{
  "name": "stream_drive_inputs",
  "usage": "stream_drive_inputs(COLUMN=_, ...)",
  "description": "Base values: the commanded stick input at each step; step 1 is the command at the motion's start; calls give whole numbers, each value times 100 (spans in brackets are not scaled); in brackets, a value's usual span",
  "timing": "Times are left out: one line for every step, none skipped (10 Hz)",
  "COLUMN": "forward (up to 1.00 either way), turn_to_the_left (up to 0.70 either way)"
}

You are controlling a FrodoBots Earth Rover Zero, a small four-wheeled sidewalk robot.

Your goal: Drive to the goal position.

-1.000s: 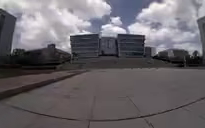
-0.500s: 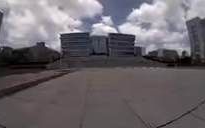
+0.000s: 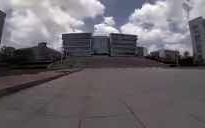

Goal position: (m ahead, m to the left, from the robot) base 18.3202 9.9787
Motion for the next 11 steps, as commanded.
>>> stream_drive_inputs(forward=70, turn_to_the_left=0)
stream_drive_inputs(forward=70, turn_to_the_left=0)
stream_drive_inputs(forward=70, turn_to_the_left=0)
stream_drive_inputs(forward=70, turn_to_the_left=0)
stream_drive_inputs(forward=70, turn_to_the_left=0)
stream_drive_inputs(forward=70, turn_to_the_left=0)
stream_drive_inputs(forward=70, turn_to_the_left=0)
stream_drive_inputs(forward=70, turn_to_the_left=0)
stream_drive_inputs(forward=70, turn_to_the_left=0)
stream_drive_inputs(forward=70, turn_to_the_left=0)
stream_drive_inputs(forward=70, turn_to_the_left=0)
